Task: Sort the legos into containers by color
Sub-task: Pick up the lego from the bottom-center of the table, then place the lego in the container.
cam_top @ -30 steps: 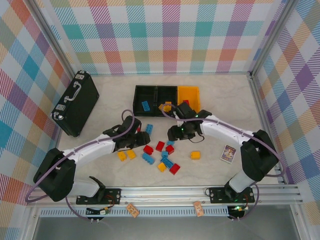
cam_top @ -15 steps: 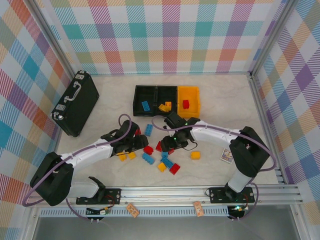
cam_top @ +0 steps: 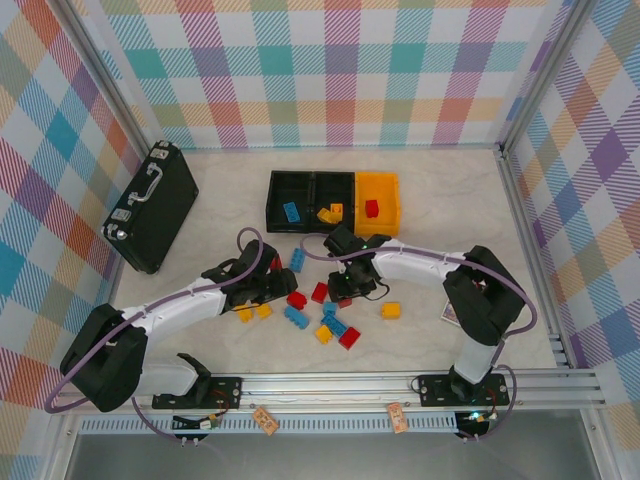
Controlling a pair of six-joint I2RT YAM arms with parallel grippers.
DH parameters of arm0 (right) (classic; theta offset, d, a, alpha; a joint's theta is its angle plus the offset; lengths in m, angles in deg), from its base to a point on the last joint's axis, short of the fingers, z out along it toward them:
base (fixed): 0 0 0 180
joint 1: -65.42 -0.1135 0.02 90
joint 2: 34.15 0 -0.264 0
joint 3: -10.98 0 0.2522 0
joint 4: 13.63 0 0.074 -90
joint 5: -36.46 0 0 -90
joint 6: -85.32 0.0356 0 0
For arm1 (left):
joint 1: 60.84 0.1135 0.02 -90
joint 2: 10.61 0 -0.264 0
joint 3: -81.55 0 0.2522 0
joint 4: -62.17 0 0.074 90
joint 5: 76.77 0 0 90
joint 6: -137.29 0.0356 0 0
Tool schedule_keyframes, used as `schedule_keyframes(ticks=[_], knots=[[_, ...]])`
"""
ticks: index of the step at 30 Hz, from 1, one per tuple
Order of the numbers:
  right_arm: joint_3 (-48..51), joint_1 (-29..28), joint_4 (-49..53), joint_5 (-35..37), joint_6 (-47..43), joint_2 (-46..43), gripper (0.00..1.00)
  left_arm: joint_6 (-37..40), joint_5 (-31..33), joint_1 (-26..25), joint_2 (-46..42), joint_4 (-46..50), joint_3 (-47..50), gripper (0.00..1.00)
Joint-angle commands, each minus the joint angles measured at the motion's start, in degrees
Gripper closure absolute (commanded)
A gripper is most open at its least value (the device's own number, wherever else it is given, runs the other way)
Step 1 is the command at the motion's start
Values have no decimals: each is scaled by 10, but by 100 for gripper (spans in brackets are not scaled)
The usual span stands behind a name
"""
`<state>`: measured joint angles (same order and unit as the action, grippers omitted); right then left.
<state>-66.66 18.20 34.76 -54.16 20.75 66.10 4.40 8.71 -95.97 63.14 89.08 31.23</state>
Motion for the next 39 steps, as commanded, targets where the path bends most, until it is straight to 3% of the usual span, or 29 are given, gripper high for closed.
schedule_keyframes(ticks=[1,6,11,21,30,39], knots=[[-18,-3,17,19,4,3,66,-11,-6,-5,6,-15,8,49],[-20,0,30,31,0,-17,74,-9,-11,-4,12,-19,1,48],[-9,24,22,16,3,-63,76,-4,-16,-7,14,-23,-16,48],[-49,135,30,21,-29,-113,76,12,-23,-30,46,-34,-67,48],[-186,222,44,41,-33,-11,75,18,-12,-71,93,-47,-115,48],[-321,246,70,53,-24,124,75,17,-4,-87,105,-42,-120,48]])
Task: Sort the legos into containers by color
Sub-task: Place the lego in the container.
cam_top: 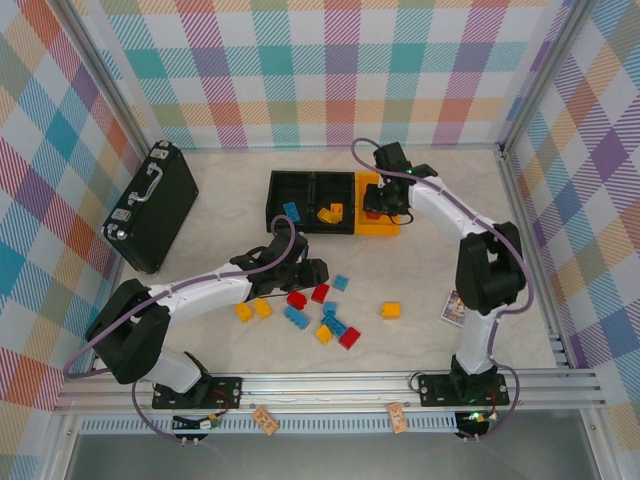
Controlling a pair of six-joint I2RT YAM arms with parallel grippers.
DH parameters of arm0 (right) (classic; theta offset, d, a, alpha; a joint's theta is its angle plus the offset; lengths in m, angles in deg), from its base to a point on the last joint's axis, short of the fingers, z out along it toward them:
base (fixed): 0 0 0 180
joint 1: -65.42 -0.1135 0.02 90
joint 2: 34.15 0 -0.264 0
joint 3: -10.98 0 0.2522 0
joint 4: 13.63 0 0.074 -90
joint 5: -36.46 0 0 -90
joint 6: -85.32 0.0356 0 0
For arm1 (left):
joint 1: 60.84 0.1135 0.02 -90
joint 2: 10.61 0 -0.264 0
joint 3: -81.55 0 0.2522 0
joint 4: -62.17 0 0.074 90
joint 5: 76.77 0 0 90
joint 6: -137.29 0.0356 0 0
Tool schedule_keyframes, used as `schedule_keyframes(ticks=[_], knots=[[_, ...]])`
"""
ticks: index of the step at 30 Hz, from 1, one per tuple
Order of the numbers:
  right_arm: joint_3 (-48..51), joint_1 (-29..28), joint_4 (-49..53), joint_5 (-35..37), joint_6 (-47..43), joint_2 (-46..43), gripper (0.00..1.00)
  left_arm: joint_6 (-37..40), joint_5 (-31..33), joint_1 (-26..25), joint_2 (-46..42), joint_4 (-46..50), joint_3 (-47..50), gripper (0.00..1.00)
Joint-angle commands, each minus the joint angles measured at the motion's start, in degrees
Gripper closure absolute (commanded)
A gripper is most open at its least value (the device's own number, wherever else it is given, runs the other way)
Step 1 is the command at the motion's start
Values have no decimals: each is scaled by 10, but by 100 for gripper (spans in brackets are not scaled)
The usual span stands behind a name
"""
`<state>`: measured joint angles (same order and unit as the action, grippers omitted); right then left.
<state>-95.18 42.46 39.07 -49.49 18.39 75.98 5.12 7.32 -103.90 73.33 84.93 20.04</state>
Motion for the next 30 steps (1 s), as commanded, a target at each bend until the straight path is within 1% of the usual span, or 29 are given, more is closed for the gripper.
schedule_keyframes(ticks=[1,7,15,17,19,20,22,25,30], knots=[[-45,4,29,6,-1,35,75,8,11,-7,2,0,-6,48],[-79,5,36,4,9,82,73,7,17,-7,0,4,-2,48],[-100,7,32,-5,12,110,70,7,16,-7,10,1,-1,48],[-104,7,27,-10,14,110,67,6,16,-7,13,1,-2,48],[-111,7,29,-9,15,111,61,5,16,-7,14,-1,-1,48],[-116,7,31,-8,15,111,55,5,16,-7,15,-2,-1,48],[-122,7,35,-9,16,111,50,5,15,-7,15,-2,-1,48],[-121,7,35,-7,16,100,47,4,15,-7,15,-1,-2,48],[-70,6,13,-19,18,42,48,3,31,-8,2,7,1,48]])
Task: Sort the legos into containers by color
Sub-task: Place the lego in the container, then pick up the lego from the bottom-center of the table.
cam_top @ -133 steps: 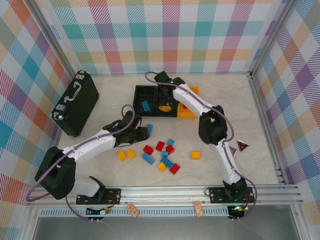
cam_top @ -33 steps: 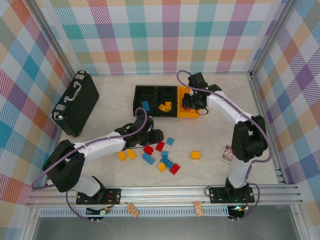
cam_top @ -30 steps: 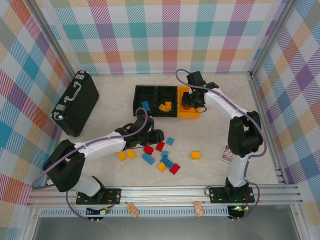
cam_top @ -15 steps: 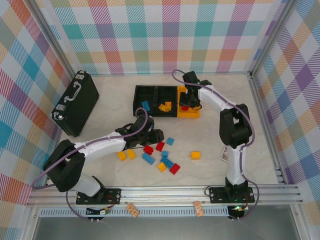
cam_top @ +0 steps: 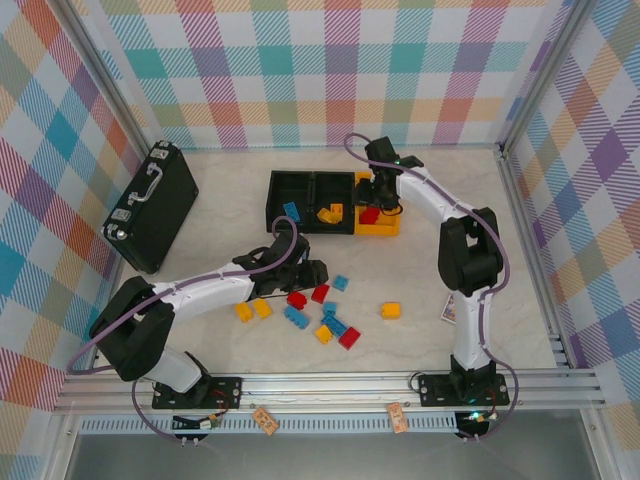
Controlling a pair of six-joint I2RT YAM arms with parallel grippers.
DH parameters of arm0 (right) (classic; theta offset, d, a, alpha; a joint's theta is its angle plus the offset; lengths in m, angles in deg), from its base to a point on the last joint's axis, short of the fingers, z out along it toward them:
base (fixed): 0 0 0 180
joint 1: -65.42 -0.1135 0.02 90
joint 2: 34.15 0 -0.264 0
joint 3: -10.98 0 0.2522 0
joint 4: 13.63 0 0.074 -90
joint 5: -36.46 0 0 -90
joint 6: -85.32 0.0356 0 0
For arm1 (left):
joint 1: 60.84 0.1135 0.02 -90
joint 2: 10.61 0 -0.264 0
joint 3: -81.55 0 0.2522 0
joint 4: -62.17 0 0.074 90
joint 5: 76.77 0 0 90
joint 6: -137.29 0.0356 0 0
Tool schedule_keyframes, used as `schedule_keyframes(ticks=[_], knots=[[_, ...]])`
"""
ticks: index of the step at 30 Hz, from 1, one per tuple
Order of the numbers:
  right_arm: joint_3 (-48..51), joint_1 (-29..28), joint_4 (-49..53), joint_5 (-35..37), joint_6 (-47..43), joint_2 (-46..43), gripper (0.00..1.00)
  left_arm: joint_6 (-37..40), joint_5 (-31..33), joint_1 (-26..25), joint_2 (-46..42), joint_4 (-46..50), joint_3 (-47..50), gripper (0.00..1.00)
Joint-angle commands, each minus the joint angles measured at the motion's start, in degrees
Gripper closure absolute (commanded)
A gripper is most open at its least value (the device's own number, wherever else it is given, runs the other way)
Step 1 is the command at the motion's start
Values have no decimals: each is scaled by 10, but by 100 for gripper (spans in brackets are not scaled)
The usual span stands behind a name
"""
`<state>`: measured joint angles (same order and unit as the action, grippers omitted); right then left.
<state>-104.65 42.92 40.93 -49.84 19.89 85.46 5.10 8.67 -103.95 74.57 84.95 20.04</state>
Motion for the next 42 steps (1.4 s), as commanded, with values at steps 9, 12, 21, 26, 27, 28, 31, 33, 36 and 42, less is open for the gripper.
schedule_keyframes(ticks=[9,12,21,26,27,28,31,33,36,42], knots=[[174,-10,-33,-43,4,-182,48,3,38,-7,-22,24,-2,48],[226,-13,-29,-45,8,-224,47,6,32,-7,-22,23,-4,48],[362,-28,28,-28,18,-332,37,66,-27,-7,-28,25,-4,47],[425,-54,61,-26,42,-360,31,80,-71,-8,-20,5,0,46],[435,-62,64,-26,48,-363,31,82,-82,-8,-16,1,-1,46],[448,-70,65,-26,56,-366,30,85,-93,-9,-11,-2,-2,46],[475,-92,69,-28,79,-371,30,95,-117,-17,0,-6,-5,46],[487,-105,72,-24,91,-371,29,102,-123,-28,5,-2,-6,46],[506,-118,67,-22,106,-368,29,109,-121,-46,12,4,-8,46],[534,-125,36,-28,119,-347,31,102,-102,-64,27,1,-10,46]])
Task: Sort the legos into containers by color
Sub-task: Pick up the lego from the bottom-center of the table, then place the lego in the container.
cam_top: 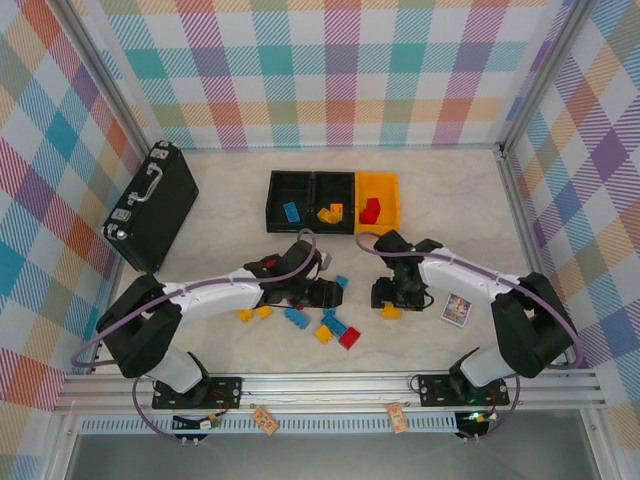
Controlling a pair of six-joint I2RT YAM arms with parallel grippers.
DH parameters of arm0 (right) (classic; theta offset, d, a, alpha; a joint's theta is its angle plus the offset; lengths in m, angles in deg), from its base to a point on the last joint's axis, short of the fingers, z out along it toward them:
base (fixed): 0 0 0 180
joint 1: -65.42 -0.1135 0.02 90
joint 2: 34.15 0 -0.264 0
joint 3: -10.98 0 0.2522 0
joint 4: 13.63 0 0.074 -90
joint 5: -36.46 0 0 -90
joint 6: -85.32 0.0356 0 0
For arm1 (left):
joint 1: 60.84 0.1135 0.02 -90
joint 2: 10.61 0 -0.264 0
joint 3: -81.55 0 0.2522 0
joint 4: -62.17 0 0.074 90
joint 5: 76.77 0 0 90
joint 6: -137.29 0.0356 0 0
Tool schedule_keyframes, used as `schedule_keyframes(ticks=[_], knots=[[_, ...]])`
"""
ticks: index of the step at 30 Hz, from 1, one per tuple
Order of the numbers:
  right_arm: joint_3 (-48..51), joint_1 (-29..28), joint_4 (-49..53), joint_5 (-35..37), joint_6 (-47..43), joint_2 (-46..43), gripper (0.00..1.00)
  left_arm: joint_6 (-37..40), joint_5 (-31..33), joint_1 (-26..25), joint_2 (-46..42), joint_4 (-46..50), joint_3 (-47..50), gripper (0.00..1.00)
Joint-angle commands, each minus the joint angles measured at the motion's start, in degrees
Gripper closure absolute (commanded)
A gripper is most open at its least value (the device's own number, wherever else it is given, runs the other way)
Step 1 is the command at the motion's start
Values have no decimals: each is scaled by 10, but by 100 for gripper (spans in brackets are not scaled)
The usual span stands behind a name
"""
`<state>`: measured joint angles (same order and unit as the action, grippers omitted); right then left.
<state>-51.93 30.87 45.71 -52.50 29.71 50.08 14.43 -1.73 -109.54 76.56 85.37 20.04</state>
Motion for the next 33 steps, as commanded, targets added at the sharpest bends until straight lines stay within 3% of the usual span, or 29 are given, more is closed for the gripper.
schedule_keyframes(ticks=[1,10,16,25,33], knots=[[6,-4,-14,-1,21,12,32,8,3,-9,9,-6,-11,46],[-1,-11,-28,-1,14,39,45,-2,19,-13,19,-10,-9,46],[-14,-15,-22,7,9,35,65,-9,32,-13,15,-13,-6,46],[-141,-9,-4,40,-41,48,66,-46,121,-13,-19,-1,23,46],[-334,13,-8,32,-92,154,66,-70,170,-5,-78,12,49,45]])
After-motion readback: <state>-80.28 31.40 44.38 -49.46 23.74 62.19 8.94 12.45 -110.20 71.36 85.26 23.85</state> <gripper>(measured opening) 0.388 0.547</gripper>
